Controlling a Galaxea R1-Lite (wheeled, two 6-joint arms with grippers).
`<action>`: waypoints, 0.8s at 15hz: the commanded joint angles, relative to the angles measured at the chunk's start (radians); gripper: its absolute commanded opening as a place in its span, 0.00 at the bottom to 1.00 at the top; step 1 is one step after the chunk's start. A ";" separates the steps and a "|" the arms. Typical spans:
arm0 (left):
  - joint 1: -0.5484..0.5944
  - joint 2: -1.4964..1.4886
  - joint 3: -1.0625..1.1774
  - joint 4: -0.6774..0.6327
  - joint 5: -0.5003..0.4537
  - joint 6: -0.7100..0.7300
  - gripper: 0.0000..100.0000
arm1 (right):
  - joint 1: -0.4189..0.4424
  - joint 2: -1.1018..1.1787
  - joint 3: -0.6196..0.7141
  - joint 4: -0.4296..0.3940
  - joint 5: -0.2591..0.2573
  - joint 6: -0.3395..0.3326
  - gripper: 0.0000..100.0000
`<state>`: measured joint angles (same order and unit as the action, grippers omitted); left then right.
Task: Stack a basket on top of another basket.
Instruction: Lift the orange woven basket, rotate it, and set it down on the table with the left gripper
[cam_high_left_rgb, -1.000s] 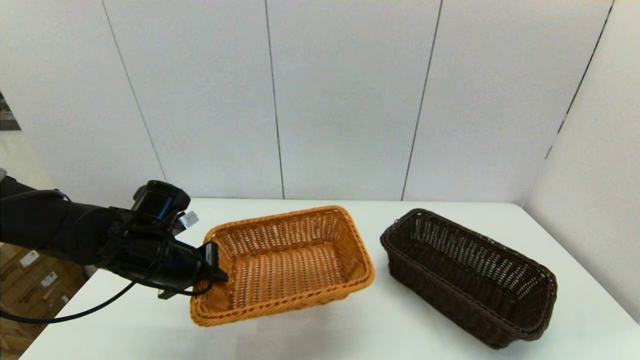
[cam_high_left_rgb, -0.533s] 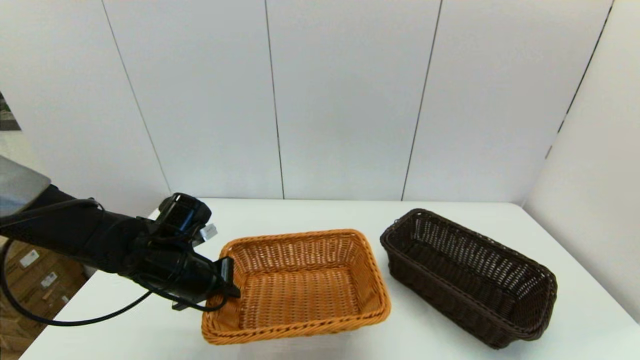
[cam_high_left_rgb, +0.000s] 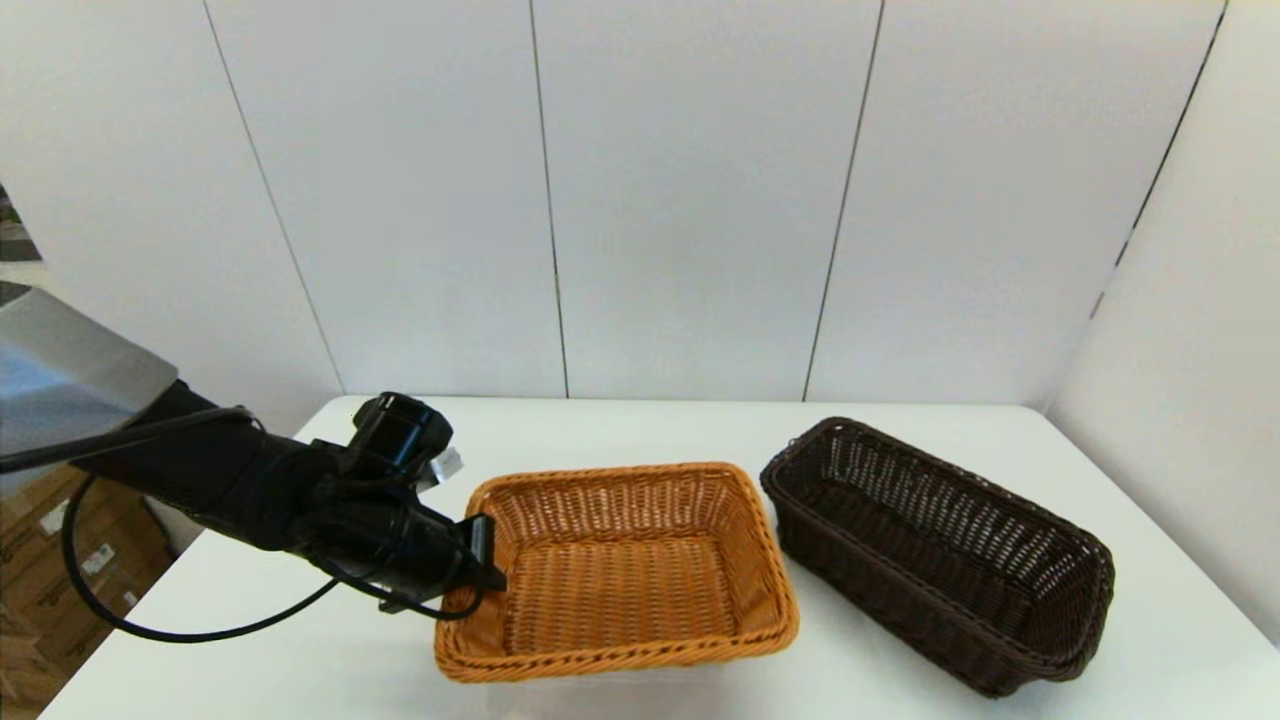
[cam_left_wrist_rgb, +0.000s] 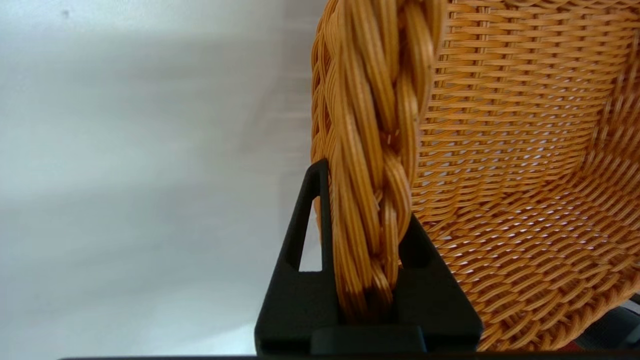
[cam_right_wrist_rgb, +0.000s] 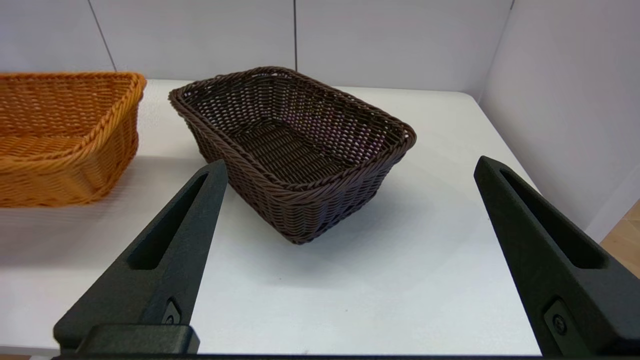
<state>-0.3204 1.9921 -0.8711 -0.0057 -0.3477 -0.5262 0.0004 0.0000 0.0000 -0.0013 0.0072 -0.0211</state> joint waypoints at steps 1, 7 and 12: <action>-0.009 0.024 -0.019 0.001 -0.001 0.000 0.00 | 0.001 0.000 0.002 0.000 0.000 0.000 1.00; -0.026 0.053 -0.034 0.000 0.001 -0.002 0.00 | 0.001 0.000 0.002 0.000 0.000 0.000 1.00; -0.039 0.048 -0.037 0.000 0.004 0.000 0.00 | 0.000 0.000 0.000 0.000 0.000 0.000 1.00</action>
<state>-0.3553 2.0436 -0.9081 -0.0062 -0.3423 -0.5228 0.0004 0.0000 0.0000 -0.0017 0.0072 -0.0211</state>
